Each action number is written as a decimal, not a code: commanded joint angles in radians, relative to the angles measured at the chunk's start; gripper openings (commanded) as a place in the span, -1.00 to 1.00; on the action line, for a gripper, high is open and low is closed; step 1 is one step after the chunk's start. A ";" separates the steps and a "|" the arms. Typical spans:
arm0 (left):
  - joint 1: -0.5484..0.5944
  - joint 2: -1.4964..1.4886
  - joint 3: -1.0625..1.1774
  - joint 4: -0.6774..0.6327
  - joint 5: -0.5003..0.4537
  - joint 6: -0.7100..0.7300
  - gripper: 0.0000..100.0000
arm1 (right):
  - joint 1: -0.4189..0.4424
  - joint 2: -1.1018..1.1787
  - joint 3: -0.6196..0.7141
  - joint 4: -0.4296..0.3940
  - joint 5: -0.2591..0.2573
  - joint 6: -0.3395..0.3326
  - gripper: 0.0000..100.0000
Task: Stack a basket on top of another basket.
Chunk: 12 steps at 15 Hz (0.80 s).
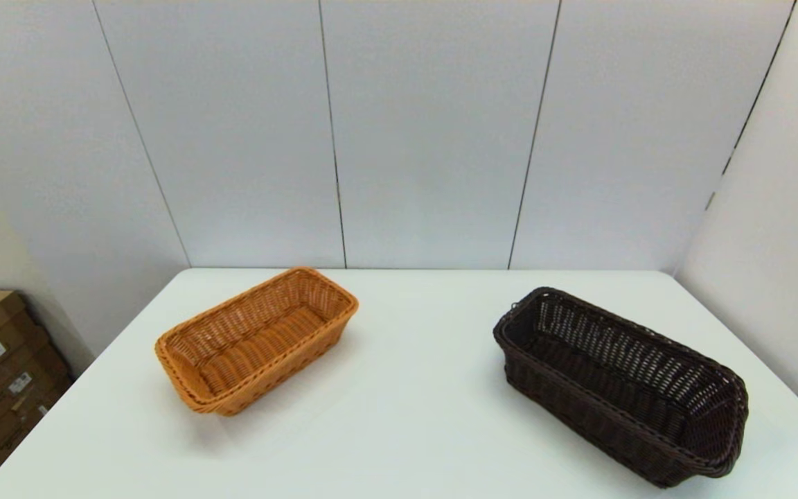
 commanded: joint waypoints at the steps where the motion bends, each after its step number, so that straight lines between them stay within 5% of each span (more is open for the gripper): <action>1: 0.000 0.000 0.003 0.000 0.000 0.000 1.00 | 0.000 0.001 0.000 0.000 0.000 -0.003 1.00; 12: 0.000 0.000 0.003 0.000 0.000 0.000 1.00 | 0.000 0.001 0.000 0.000 -0.001 0.003 1.00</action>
